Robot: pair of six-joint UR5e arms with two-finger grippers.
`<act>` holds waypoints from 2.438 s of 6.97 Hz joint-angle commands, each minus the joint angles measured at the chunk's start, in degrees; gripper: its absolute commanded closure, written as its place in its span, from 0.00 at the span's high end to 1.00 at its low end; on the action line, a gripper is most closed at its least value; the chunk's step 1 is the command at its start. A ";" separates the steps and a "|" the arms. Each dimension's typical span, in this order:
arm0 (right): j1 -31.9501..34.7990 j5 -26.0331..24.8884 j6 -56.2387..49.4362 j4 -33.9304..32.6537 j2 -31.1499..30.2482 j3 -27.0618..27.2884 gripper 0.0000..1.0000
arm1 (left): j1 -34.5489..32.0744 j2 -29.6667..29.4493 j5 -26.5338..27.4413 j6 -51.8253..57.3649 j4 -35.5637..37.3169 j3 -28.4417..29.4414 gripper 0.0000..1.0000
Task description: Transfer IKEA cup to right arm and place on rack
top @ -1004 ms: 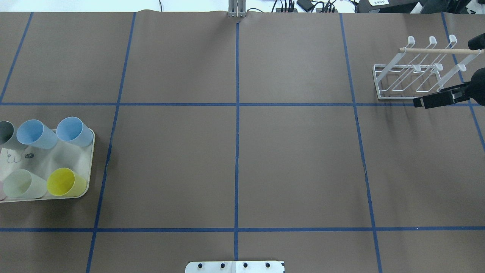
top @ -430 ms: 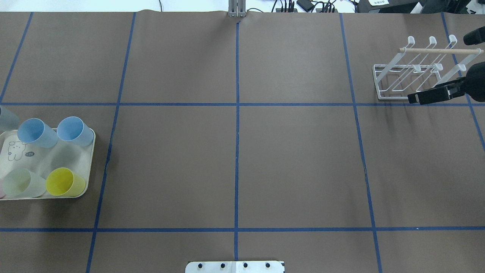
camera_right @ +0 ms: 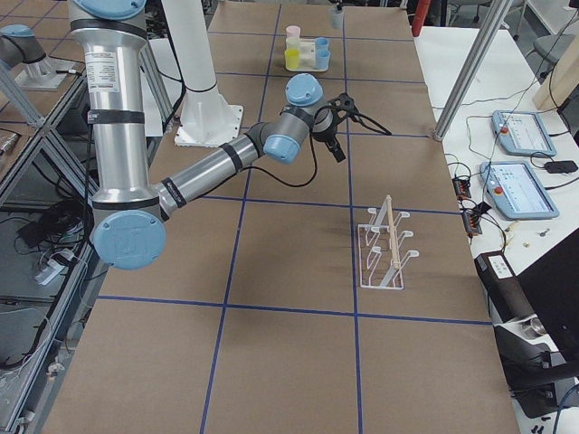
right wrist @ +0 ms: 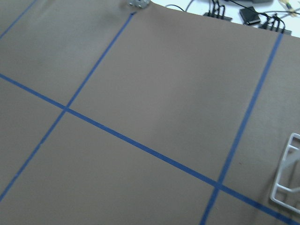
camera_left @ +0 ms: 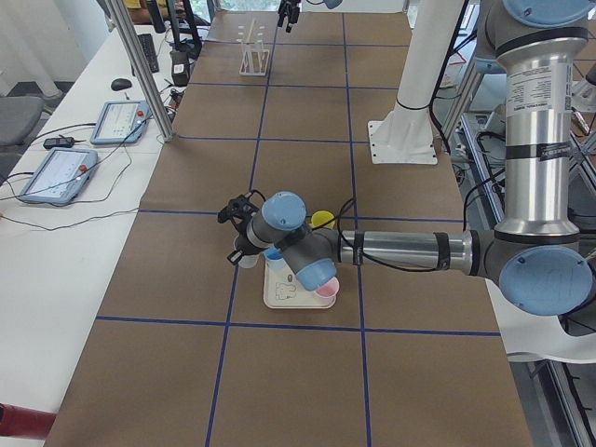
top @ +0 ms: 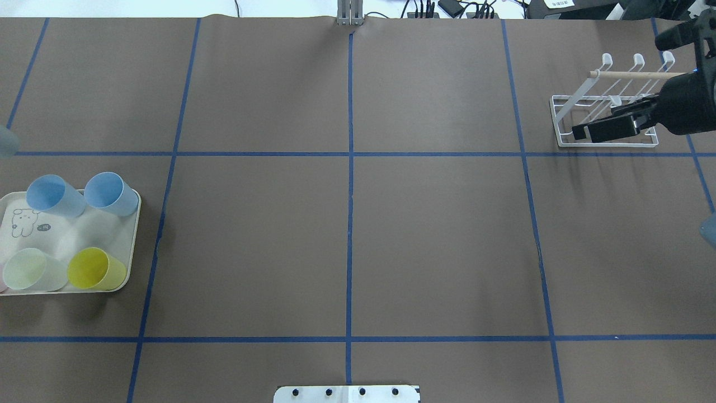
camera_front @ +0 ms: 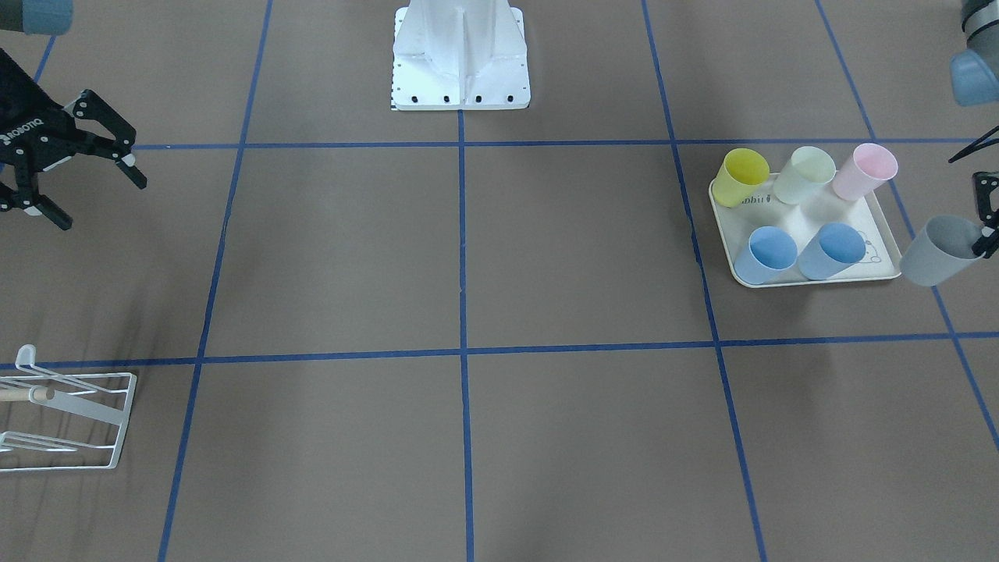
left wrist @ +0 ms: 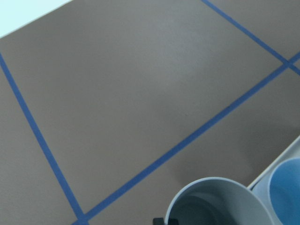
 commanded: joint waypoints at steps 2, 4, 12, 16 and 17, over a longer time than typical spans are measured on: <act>-5.69 -3.15 0.56 13.09 6.21 -4.15 0.99 | 2.17 -2.35 -1.64 -28.49 7.44 -15.82 0.00; -14.17 -15.76 -0.31 12.92 11.47 -4.76 0.99 | 9.35 -9.08 -4.73 -47.44 7.00 -19.17 0.00; -30.83 -26.55 -15.96 31.48 22.84 -18.45 0.98 | 34.26 -28.27 6.61 -74.36 4.38 -15.69 0.00; -33.48 -28.75 -16.05 35.69 22.84 -20.06 0.99 | 34.36 -29.16 6.70 -74.28 3.13 -12.61 0.00; -33.48 -28.75 -16.05 35.69 22.93 -20.06 0.99 | 34.62 -30.03 8.27 -74.28 3.05 -11.03 0.00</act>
